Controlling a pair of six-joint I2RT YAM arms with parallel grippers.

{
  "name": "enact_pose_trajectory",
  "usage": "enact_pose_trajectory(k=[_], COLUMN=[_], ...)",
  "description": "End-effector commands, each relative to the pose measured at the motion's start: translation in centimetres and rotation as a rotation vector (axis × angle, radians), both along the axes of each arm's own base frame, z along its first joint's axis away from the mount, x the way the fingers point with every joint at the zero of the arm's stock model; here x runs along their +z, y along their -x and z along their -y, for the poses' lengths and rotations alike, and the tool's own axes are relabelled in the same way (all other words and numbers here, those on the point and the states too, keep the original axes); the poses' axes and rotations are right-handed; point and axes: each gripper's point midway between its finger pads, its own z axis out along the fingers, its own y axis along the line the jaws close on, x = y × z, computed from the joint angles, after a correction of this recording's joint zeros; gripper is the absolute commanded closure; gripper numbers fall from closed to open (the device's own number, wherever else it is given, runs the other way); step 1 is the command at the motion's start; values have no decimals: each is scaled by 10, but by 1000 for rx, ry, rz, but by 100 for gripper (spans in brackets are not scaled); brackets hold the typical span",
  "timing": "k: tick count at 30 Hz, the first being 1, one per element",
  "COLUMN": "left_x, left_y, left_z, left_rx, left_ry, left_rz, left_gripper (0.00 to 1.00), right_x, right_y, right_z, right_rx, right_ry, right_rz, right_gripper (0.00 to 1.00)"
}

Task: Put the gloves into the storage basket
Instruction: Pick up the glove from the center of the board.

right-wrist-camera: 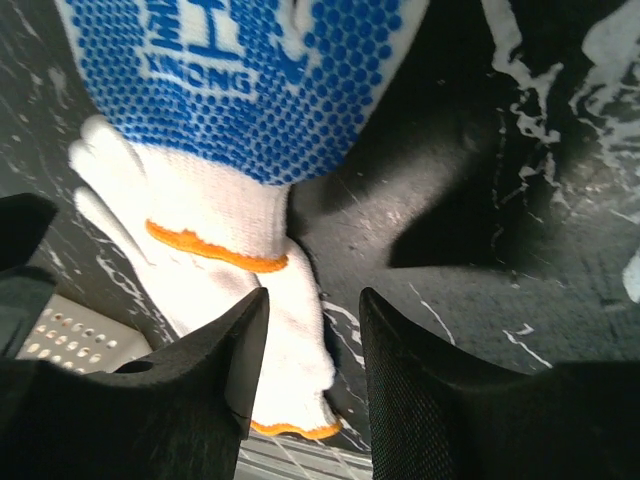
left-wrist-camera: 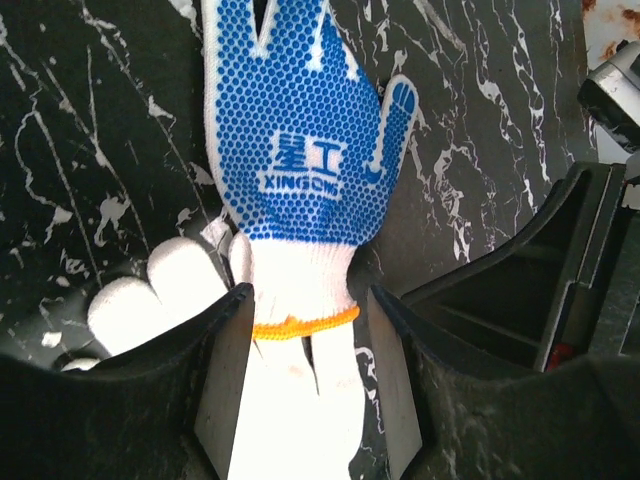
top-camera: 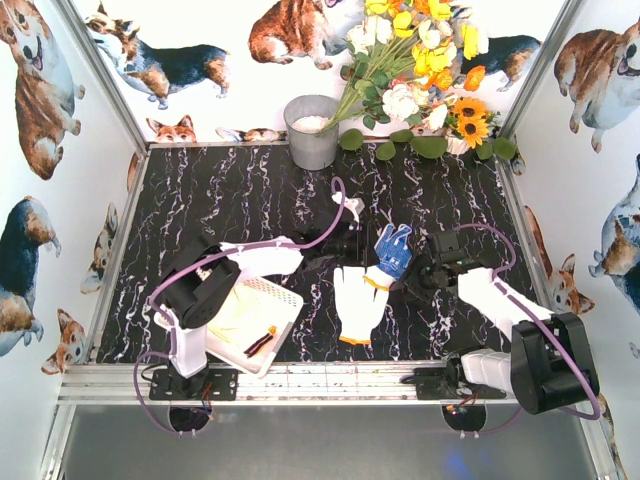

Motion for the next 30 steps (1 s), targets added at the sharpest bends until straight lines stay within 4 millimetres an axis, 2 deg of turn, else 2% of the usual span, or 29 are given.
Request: enact_pose_trajectory(k=[1,4,11,16,30], left_x=[17,7,-14,-19,-35], left_y=[-11,-17,-28,-33,-30], left_z=[20,20,16,15,26], left_rx=[-7,10,40,56,22], left_ry=[70,43,-16,-16,10], left_rz=[26,15,-1,-10,-58], left_gripper=[58,62,63,63,67], right_x=[18,17,10,1,-12], right_y=[-31,-36,-46,-47,-48], right_z=[-11,-12,-12,-11,-10], right_rx=[-35,-52,-68,-75,-83], right_ry=[-74,-84,-74,-68,-54], right_rz=[134,149,150,134,104], right_gripper=[57,59,62,63,64])
